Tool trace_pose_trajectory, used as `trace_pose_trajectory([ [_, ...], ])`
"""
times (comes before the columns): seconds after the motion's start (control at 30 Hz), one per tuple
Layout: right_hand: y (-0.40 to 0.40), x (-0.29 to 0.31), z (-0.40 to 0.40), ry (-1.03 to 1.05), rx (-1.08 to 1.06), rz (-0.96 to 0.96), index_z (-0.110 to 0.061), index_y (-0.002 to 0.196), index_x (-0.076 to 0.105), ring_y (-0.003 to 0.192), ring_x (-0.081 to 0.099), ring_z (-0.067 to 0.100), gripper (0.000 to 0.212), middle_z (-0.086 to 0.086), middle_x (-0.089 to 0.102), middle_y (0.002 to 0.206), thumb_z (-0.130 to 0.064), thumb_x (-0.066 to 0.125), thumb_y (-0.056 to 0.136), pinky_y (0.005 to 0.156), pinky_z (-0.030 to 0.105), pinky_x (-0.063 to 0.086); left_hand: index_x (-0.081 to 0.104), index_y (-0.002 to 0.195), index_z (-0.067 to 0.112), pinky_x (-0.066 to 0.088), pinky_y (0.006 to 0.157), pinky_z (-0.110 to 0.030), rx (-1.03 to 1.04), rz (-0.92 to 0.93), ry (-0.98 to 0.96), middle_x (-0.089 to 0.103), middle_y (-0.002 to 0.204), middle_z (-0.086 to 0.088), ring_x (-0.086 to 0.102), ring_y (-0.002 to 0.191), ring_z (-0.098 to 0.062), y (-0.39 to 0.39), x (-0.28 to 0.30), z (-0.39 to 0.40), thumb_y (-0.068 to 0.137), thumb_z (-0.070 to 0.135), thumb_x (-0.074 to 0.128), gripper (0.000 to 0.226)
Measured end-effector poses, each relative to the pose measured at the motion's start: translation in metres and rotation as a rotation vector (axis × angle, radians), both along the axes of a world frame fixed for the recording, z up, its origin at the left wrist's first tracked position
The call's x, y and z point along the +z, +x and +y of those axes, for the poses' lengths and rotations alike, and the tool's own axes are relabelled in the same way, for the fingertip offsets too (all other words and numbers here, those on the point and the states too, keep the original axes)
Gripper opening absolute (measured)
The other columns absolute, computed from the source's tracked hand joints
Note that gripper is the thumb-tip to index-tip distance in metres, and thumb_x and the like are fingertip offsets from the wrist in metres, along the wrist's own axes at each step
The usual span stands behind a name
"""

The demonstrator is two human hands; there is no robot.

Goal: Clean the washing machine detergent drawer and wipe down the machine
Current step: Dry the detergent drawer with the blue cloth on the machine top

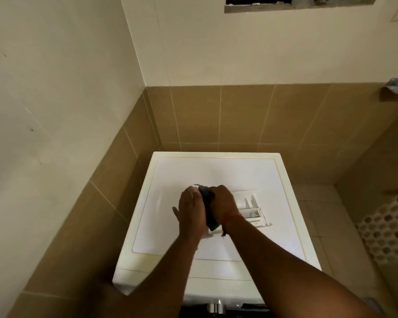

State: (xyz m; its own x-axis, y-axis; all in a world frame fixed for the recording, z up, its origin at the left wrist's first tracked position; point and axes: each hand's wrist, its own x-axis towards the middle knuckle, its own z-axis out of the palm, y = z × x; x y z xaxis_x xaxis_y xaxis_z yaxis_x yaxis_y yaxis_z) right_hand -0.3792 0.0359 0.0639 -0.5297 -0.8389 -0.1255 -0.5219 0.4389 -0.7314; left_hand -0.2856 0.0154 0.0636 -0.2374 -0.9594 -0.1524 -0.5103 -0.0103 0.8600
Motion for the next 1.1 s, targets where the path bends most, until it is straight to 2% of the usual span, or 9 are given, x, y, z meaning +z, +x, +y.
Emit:
trace_pose_trajectory([
  [0.07, 0.011, -0.009, -0.007, 0.023, 0.097, 0.023, -0.017, 0.107, 0.065, 0.089, 0.059, 0.016, 0.019, -0.001, 0.055, 0.105, -0.027, 0.052, 0.096, 0.081, 0.027, 0.049, 0.04, 0.145, 0.023, 0.0, 0.121, -0.05, -0.005, -0.053, -0.065, 0.045, 0.149, 0.0, 0.032, 0.144, -0.021, 0.001, -0.004, 0.004, 0.098, 0.056, 0.008, 0.066],
  [0.2, 0.014, -0.013, 0.003, -0.081, 0.149, 0.007, -0.033, 0.103, 0.058, 0.086, 0.061, 0.006, 0.008, -0.019, 0.06, 0.094, -0.033, 0.054, 0.096, 0.066, 0.006, 0.041, 0.031, 0.15, 0.023, 0.01, 0.121, -0.053, -0.015, -0.081, -0.112, 0.038, 0.154, -0.001, 0.03, 0.145, -0.023, -0.004, -0.011, -0.001, 0.088, 0.061, 0.006, 0.077],
  [0.37, 0.016, -0.009, 0.031, -0.044, 0.352, 0.042, -0.029, 0.14, 0.046, 0.101, 0.047, 0.007, 0.056, -0.012, 0.055, 0.114, -0.014, 0.064, 0.089, 0.072, 0.006, 0.044, 0.03, 0.151, 0.024, 0.018, 0.119, -0.054, -0.017, -0.081, -0.13, 0.041, 0.152, 0.001, 0.032, 0.144, -0.023, -0.003, -0.016, -0.001, 0.088, 0.063, 0.008, 0.077],
  [0.57, 0.017, -0.023, 0.078, -0.214, 0.46, 0.287, -0.022, 0.094, 0.07, 0.084, 0.043, 0.005, 0.058, -0.005, 0.064, 0.101, 0.015, 0.038, 0.063, 0.075, 0.017, 0.036, 0.035, 0.147, 0.025, 0.025, 0.116, -0.055, -0.026, -0.116, -0.165, 0.044, 0.148, 0.004, 0.03, 0.144, -0.025, -0.003, -0.017, 0.0, 0.086, 0.069, 0.005, 0.081],
  [0.73, -0.005, 0.005, 0.092, -0.28, 0.517, 0.256, -0.012, 0.095, 0.077, 0.093, 0.052, -0.008, 0.058, 0.004, 0.072, 0.1, 0.02, 0.046, 0.058, 0.083, -0.003, 0.034, 0.043, 0.136, 0.028, 0.032, 0.112, -0.057, -0.02, -0.162, -0.17, 0.045, 0.149, -0.001, 0.035, 0.142, -0.029, -0.002, -0.016, 0.001, 0.087, 0.073, 0.004, 0.077],
  [0.8, -0.027, 0.014, 0.1, -0.215, 0.373, 0.234, -0.021, 0.097, 0.077, 0.094, 0.059, 0.011, 0.055, 0.007, 0.071, 0.096, 0.016, 0.048, 0.068, 0.086, 0.006, 0.039, 0.044, 0.134, 0.028, 0.036, 0.109, -0.058, -0.034, -0.183, -0.188, 0.048, 0.146, -0.002, 0.039, 0.138, -0.03, -0.001, -0.016, 0.002, 0.085, 0.076, 0.004, 0.079],
  [0.93, -0.075, 0.035, 0.125, -0.324, -0.172, -0.767, -0.006, 0.092, 0.07, 0.09, 0.065, 0.041, 0.036, 0.023, 0.069, 0.092, 0.012, 0.041, 0.083, 0.087, 0.045, 0.052, 0.045, 0.133, 0.028, 0.038, 0.107, -0.059, -0.039, -0.211, -0.215, 0.051, 0.143, -0.002, 0.043, 0.136, -0.03, -0.002, -0.016, 0.001, 0.083, 0.079, 0.002, 0.084],
  [1.03, -0.085, 0.042, 0.146, -0.396, -0.357, -1.336, -0.006, 0.096, 0.069, 0.093, 0.066, 0.035, 0.031, 0.021, 0.067, 0.101, -0.006, 0.04, 0.084, 0.091, 0.047, 0.049, 0.044, 0.132, 0.029, 0.04, 0.105, -0.058, -0.036, -0.199, -0.214, 0.054, 0.141, -0.003, 0.046, 0.133, -0.03, -0.002, -0.018, 0.001, 0.081, 0.082, 0.001, 0.085],
  [1.1, -0.083, 0.038, 0.153, -0.396, -0.403, -1.5, -0.005, 0.113, 0.064, 0.1, 0.063, 0.035, 0.037, 0.019, 0.065, 0.109, -0.019, 0.042, 0.087, 0.099, 0.049, 0.045, 0.043, 0.133, 0.029, 0.04, 0.105, -0.058, -0.043, -0.193, -0.209, 0.053, 0.141, -0.002, 0.046, 0.133, -0.029, -0.001, -0.02, 0.001, 0.082, 0.081, 0.004, 0.082],
])
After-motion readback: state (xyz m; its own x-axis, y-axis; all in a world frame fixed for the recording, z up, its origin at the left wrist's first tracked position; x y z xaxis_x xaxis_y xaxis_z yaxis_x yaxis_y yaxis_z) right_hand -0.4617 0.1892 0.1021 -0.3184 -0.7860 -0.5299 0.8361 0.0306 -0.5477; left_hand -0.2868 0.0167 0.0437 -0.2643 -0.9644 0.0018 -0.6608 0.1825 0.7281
